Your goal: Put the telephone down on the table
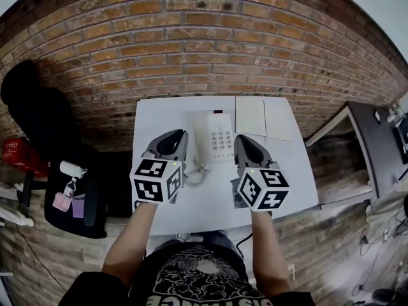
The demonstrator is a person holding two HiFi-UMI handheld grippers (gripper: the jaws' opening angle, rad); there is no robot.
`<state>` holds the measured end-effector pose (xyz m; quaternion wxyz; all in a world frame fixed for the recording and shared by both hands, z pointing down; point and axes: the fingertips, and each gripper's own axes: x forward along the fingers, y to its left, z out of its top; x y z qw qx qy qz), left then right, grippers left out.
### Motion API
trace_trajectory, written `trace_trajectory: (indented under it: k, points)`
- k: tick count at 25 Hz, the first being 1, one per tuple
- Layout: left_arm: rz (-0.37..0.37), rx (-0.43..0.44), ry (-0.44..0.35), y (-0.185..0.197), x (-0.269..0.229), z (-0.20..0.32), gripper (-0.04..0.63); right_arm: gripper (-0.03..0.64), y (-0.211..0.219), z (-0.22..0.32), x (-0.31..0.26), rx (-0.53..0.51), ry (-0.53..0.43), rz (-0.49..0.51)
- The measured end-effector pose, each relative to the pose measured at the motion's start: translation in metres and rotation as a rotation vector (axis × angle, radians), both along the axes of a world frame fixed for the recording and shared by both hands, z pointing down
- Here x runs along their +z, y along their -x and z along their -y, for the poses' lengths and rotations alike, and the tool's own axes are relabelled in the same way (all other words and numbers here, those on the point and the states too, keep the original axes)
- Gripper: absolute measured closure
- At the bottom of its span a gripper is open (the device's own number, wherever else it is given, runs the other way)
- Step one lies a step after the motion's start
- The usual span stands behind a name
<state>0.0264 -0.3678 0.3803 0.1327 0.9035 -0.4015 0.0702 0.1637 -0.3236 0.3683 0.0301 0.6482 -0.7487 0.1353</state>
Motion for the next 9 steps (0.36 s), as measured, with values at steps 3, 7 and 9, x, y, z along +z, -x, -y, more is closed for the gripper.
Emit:
trace_trajectory:
  k: [3,7,9]
  points:
    - [-0.003,-0.003,0.002,-0.0006,-0.0002,0.0010,0.561,0.614,-0.0008,0.0000,-0.0001,0.000,0.000,-0.002]
    - [-0.001,0.002,0.006,-0.0038,0.0023,0.0014,0.561,0.614,-0.0033,-0.0001,0.0013,0.003,0.002,-0.003]
    - [0.001,0.005,0.011,-0.0053,0.0043,0.0014,0.561,0.614,-0.0047,-0.0002,0.0024,0.005,0.005,-0.003]
